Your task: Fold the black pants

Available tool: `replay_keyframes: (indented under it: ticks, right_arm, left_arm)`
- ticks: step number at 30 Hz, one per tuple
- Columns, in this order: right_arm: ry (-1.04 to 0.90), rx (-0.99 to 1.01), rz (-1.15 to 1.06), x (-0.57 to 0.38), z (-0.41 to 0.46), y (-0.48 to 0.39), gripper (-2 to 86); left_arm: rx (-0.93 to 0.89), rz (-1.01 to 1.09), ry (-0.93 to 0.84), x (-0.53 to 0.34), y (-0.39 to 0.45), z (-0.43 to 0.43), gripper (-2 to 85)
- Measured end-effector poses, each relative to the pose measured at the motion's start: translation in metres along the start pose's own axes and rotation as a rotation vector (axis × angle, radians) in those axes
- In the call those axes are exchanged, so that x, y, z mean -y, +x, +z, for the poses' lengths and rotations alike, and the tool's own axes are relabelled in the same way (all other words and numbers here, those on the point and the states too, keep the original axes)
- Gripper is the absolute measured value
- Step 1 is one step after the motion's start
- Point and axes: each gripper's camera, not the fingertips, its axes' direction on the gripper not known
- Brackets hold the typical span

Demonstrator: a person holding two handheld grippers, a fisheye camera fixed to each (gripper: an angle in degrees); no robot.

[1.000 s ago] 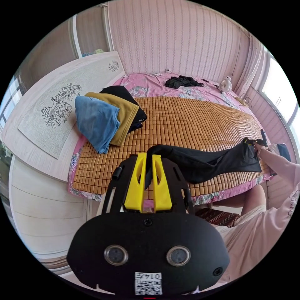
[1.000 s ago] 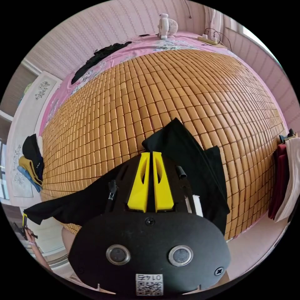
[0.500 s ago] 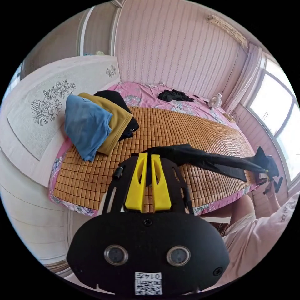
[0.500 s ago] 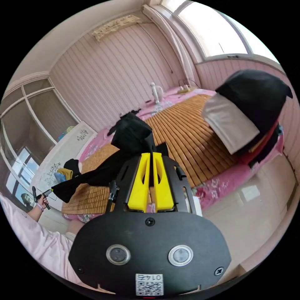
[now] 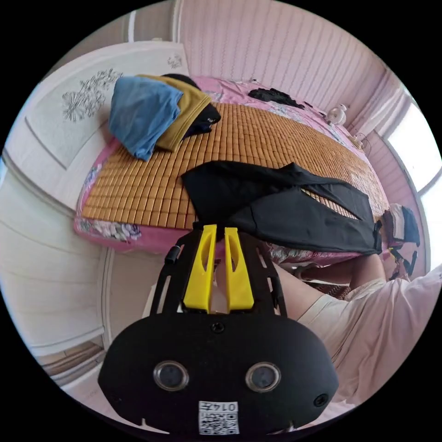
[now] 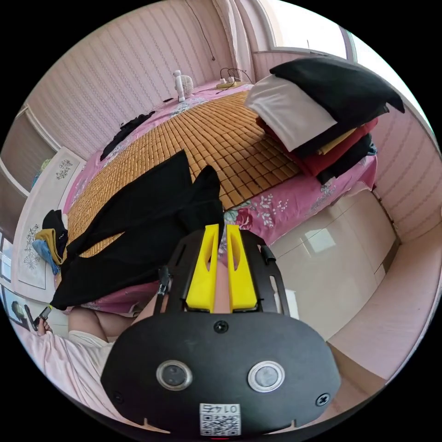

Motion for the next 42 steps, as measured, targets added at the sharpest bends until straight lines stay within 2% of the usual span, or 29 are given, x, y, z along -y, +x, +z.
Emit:
replay_keyframes:
  ticks: [3,7,10,13,17,20,24,26,29,34,38,42]
  right_arm:
    - [0.055,-0.023,-0.084,0.013,-0.004,-0.029,6.6]
    - [0.091,-0.029,-0.266,0.036,0.018,-0.094,10.3]
    - [0.026,-0.003,-0.313,0.06,0.059,-0.141,11.1]
    - [-0.037,-0.009,-0.337,0.081,0.107,-0.19,7.8]
    - [-0.164,-0.14,-0.285,0.104,0.176,-0.245,1.2]
    - [-0.098,-0.205,-0.263,0.114,0.198,-0.267,-0.1]
    - [-0.043,-0.236,-0.449,0.129,0.214,-0.289,-0.3]
    - [-0.032,-0.348,-0.512,0.144,0.228,-0.296,-0.3]
    - [-0.064,-0.458,-0.544,0.171,0.247,-0.299,-0.3]
    - [-0.113,-0.478,-0.514,0.211,0.266,-0.3,-0.3]
    - [-0.117,-0.49,-0.527,0.223,0.276,-0.311,-0.3]
    - [-0.085,-0.585,-0.616,0.212,0.283,-0.324,-0.4]
  left_arm:
    - [-0.005,-0.099,0.006,-0.02,-0.014,0.012,2.3]
    - [0.047,-0.134,0.058,-0.014,-0.018,0.013,1.6]
    - [0.002,-0.176,0.118,0.009,-0.02,0.024,1.3]
    - [-0.056,-0.17,0.098,0.046,-0.01,0.061,0.2]
    - [0.073,-0.091,0.034,0.094,0.026,0.128,-0.9]
    - [0.183,-0.063,-0.054,0.117,0.048,0.175,-0.9]
    - [0.233,-0.025,-0.125,0.142,0.063,0.206,-1.0]
    - [0.247,0.033,-0.169,0.151,0.068,0.214,-1.0]
    - [0.499,0.063,-0.224,0.16,0.069,0.227,-1.0]
    - [0.307,-0.103,-0.226,0.17,0.032,0.242,-0.9]
    - [0.383,-0.017,-0.273,0.178,0.052,0.256,-0.6]
    - [0.23,-0.009,-0.037,0.194,0.081,0.239,3.0]
